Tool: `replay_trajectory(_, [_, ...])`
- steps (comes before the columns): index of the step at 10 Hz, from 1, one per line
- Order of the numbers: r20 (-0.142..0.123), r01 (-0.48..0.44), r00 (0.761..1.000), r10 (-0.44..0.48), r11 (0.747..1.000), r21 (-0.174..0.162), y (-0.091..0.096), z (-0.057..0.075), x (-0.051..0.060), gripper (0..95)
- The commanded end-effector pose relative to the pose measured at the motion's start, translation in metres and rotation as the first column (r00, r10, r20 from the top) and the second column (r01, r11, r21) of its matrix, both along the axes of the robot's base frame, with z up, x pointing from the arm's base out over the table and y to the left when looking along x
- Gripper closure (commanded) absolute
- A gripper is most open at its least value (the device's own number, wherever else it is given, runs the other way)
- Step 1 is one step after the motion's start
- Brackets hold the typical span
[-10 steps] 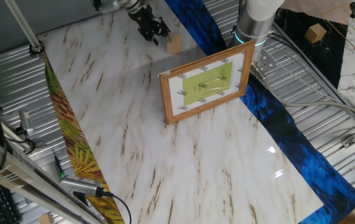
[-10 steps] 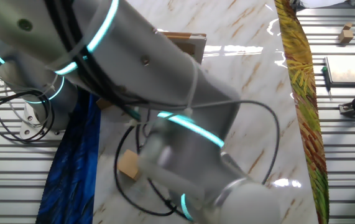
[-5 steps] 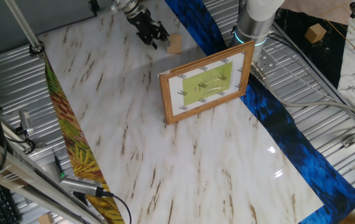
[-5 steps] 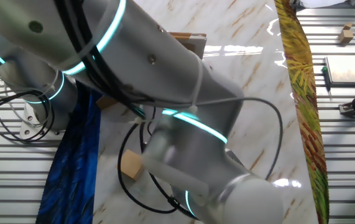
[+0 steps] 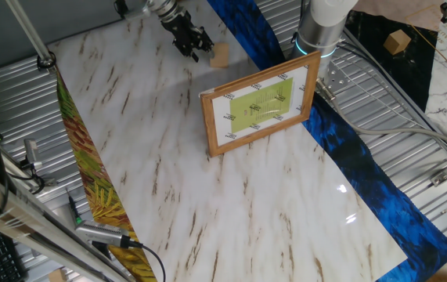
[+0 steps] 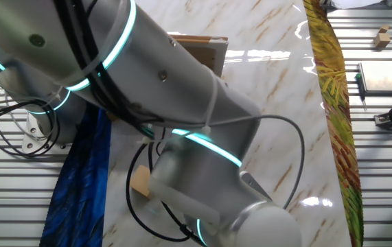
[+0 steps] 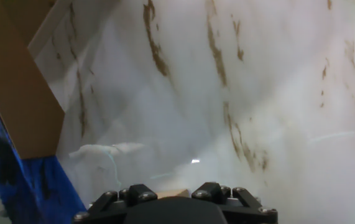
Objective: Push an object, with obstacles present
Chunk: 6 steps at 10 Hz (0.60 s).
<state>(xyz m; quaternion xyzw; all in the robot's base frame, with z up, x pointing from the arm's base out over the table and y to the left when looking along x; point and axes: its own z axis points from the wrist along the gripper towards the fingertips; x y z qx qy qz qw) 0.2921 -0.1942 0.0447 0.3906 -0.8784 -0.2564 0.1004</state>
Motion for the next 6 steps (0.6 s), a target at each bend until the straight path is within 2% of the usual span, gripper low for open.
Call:
replay_trajectory(1, [0.001, -0.005, 1.0, 0.005, 1.0, -0.005, -0.003, 0.0004, -0.003, 38.0])
replay_trajectory(6, [0.016, -0.013, 1.0, 0.013, 1.0, -0.002, -0.009, -0.0015, -0.0072, 38.0])
